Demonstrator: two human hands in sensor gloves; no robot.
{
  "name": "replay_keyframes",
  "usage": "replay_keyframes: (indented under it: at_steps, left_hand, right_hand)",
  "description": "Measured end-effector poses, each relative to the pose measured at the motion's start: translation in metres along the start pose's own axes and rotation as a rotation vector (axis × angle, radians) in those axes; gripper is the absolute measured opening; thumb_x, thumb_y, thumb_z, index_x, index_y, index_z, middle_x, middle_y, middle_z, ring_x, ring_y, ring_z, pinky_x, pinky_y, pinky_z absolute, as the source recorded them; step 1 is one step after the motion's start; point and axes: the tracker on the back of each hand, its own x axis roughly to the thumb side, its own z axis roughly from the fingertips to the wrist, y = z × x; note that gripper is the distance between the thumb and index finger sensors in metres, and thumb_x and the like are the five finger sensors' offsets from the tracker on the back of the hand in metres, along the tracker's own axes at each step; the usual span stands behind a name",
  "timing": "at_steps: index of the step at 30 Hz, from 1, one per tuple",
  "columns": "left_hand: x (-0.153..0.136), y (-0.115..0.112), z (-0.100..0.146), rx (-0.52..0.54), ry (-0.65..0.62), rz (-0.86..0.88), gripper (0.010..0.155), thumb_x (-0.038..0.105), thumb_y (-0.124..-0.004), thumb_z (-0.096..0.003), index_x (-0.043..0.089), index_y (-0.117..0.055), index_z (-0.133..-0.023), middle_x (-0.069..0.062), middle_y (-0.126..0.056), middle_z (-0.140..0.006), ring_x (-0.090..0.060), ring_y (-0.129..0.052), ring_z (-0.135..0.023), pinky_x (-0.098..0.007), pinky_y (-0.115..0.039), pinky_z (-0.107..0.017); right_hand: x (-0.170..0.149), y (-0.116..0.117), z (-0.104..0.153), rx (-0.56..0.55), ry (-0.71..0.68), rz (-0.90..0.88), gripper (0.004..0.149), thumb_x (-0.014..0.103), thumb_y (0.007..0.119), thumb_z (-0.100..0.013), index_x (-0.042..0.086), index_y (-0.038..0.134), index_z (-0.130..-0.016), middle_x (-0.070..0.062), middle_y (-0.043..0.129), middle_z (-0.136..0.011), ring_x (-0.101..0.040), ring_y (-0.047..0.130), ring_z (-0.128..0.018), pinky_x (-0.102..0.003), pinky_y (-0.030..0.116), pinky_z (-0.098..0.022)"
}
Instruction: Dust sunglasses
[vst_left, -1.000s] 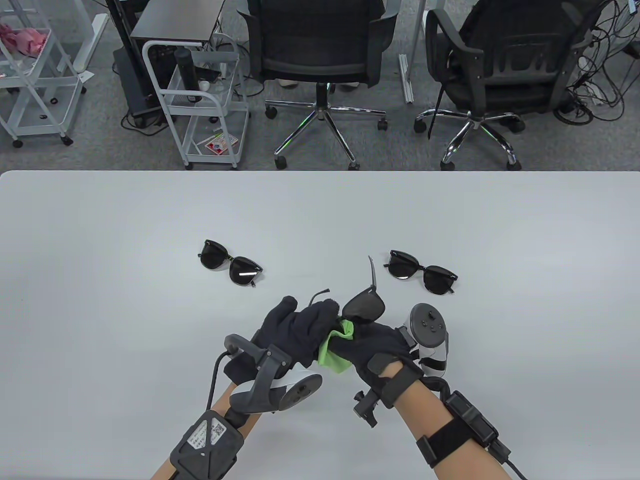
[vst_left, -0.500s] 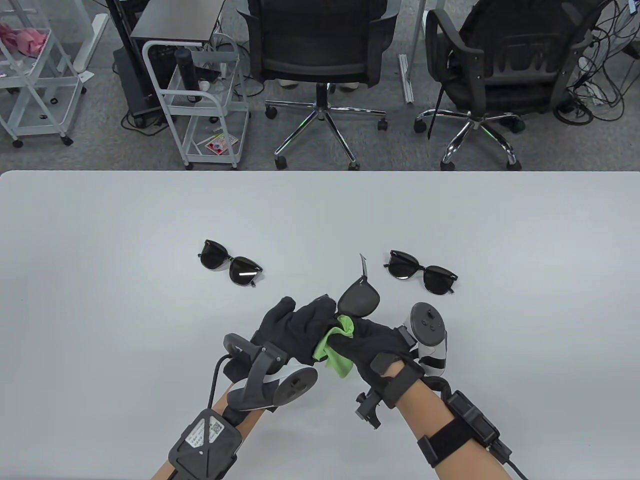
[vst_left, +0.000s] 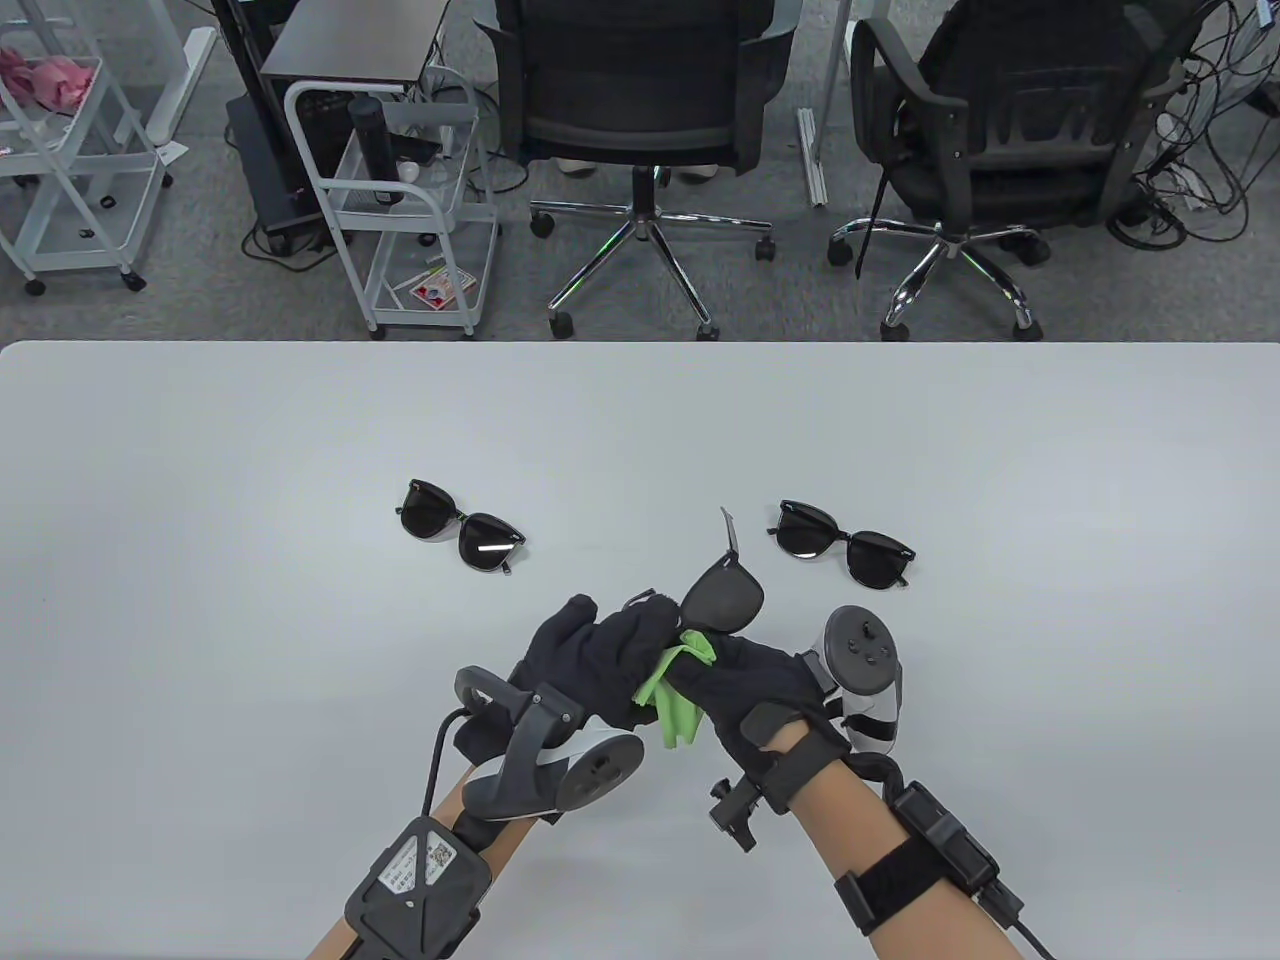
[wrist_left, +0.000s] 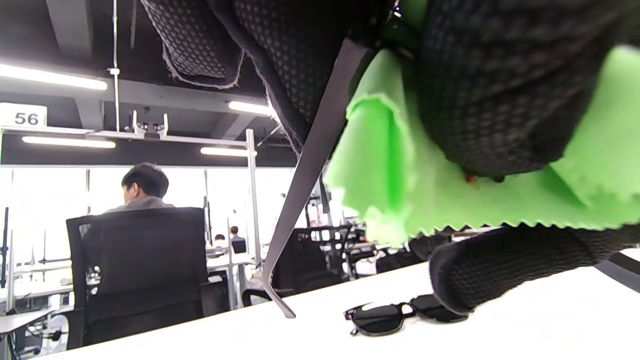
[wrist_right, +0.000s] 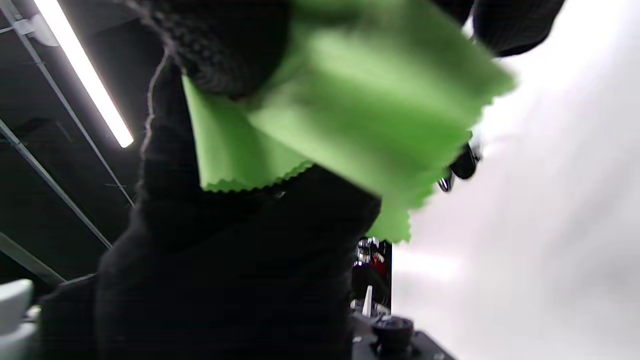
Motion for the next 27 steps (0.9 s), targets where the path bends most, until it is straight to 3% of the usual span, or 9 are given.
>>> replay_keyframes:
  at_steps: [3,9,13,17,22,25,27]
  left_hand:
    - [0.0,-0.003,0.0,-0.012,-0.002,-0.007,0.097,0.057,-0.098,-0.0203,0.029,-0.057,-0.104,0.011,-0.081,-0.096,0.004,-0.106,-0.06,-0.04,-0.076,-0.071]
    - [0.007,-0.001,-0.002,0.003,-0.011,0.008,0.098,0.057,-0.097,-0.0206,0.028,-0.056,-0.104,0.011,-0.08,-0.096,0.004,-0.106,-0.06,-0.04,-0.076,-0.071]
    - [0.006,0.0,-0.001,0.0,0.004,0.044,0.098,0.058,-0.096,-0.0206,0.027,-0.056,-0.104,0.011,-0.081,-0.096,0.005,-0.105,-0.059,-0.039,-0.076,-0.071]
    - [0.002,0.0,0.0,-0.008,0.015,0.054,0.098,0.058,-0.097,-0.0208,0.028,-0.056,-0.104,0.011,-0.08,-0.096,0.004,-0.105,-0.059,-0.04,-0.076,-0.071]
    - [0.0,-0.003,0.001,-0.02,0.004,0.019,0.097,0.056,-0.098,-0.0211,0.029,-0.056,-0.105,0.011,-0.079,-0.097,0.003,-0.105,-0.061,-0.041,-0.076,-0.071]
    - [0.003,-0.002,0.001,-0.017,-0.001,0.02,0.098,0.057,-0.098,-0.0212,0.029,-0.055,-0.105,0.011,-0.079,-0.097,0.004,-0.105,-0.06,-0.041,-0.076,-0.071]
    - [0.005,-0.001,0.0,-0.012,-0.004,0.03,0.098,0.057,-0.097,-0.0214,0.028,-0.055,-0.105,0.011,-0.079,-0.097,0.004,-0.104,-0.06,-0.041,-0.075,-0.071]
  right_hand:
    - [-0.002,0.0,-0.001,0.022,0.013,0.047,0.043,0.029,0.087,-0.042,0.014,0.086,-0.083,-0.004,0.097,-0.079,-0.034,0.098,-0.073,-0.065,0.066,-0.059]
    - [0.009,-0.003,0.002,-0.108,-0.041,0.213,0.04,0.038,0.098,-0.035,0.018,0.09,-0.069,0.002,0.103,-0.063,-0.024,0.105,-0.058,-0.061,0.071,-0.058]
    - [0.009,-0.004,0.002,-0.104,-0.06,0.181,0.04,0.046,0.092,-0.038,0.017,0.093,-0.067,0.002,0.105,-0.06,-0.024,0.107,-0.055,-0.061,0.072,-0.058]
    - [0.004,-0.004,0.0,-0.027,-0.041,0.095,0.043,0.043,0.084,-0.043,0.015,0.092,-0.074,-0.002,0.104,-0.068,-0.028,0.104,-0.062,-0.062,0.07,-0.059]
    - [-0.002,-0.001,-0.002,0.037,0.008,0.064,0.043,0.027,0.089,-0.041,0.015,0.086,-0.083,-0.003,0.098,-0.079,-0.032,0.099,-0.072,-0.065,0.066,-0.059]
    - [0.003,-0.002,-0.002,-0.006,-0.009,0.131,0.041,0.028,0.093,-0.038,0.016,0.088,-0.077,-0.002,0.1,-0.073,-0.031,0.101,-0.067,-0.065,0.067,-0.059]
    - [0.005,-0.003,-0.001,-0.044,-0.032,0.177,0.04,0.035,0.096,-0.038,0.017,0.09,-0.073,0.0,0.101,-0.067,-0.027,0.103,-0.063,-0.063,0.069,-0.059]
